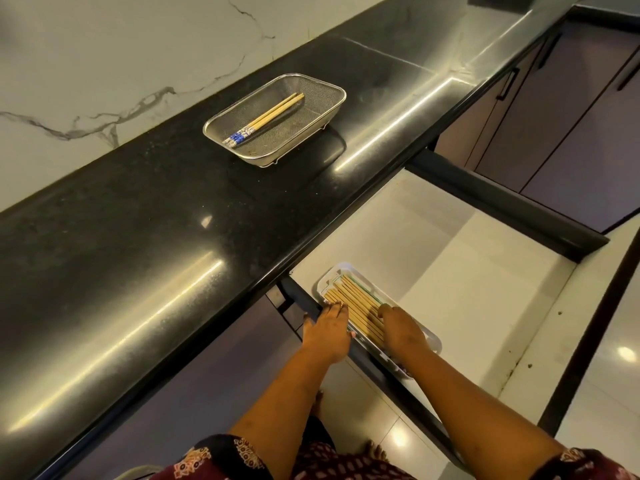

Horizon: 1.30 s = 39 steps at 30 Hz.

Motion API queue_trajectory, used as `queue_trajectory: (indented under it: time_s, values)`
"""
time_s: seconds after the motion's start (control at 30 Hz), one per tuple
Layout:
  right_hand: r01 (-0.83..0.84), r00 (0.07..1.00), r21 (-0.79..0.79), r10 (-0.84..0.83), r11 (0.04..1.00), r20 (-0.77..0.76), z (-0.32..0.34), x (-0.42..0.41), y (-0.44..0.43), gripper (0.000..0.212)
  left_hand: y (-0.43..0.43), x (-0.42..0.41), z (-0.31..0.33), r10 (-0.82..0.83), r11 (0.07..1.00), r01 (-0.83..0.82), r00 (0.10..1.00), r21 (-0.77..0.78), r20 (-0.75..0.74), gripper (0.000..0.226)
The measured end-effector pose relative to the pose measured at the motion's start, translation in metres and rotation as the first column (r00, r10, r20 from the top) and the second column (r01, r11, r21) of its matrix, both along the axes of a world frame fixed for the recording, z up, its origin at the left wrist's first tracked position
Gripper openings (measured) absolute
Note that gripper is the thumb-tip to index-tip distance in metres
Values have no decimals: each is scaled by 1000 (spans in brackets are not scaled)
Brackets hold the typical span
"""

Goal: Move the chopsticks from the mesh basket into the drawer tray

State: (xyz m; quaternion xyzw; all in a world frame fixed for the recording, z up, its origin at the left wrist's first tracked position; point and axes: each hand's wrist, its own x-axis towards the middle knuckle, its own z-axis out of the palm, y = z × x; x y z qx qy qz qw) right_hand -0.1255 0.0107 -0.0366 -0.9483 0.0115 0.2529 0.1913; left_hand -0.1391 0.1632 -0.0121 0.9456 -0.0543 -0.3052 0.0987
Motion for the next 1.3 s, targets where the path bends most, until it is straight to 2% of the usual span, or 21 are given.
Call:
queue_trajectory:
  time_s: [0.13,0.23,0.33,0.5,0.67,0.9,1.03,1.1,1.2,1.3]
  values:
    - [44,998,100,-48,994,35,20,15,8,29,1,5,15,108,990,-103,993,-99,39,58]
    - [65,994,247,-85,967,74,42,32,18,26,3,15,33,259,918,-199,956,-343,137,52]
    - [39,984,405,-106,913,144,71,49,33,19,6,32,60,460,782,-264,856,-564,236,46]
    - [-18,963,558,-135,830,232,127,79,60,16,19,73,111,671,604,-236,667,-761,326,40]
    - [-20,948,659,-194,752,251,176,124,83,19,50,135,152,724,567,-210,588,-797,360,40]
    - [61,963,815,-250,576,105,209,208,147,15,127,220,163,844,436,-351,479,-829,241,39]
    - [172,960,855,-277,489,-35,200,264,194,20,173,258,158,869,414,-392,439,-821,229,41]
    - [242,954,849,-277,469,-119,191,291,214,20,194,276,157,888,385,-405,408,-830,212,39]
    - [315,940,813,-280,490,-195,176,321,232,21,216,297,156,902,369,-408,376,-835,215,38]
    - [390,913,779,-316,491,-258,161,343,248,18,231,315,154,899,363,-423,394,-830,192,40]
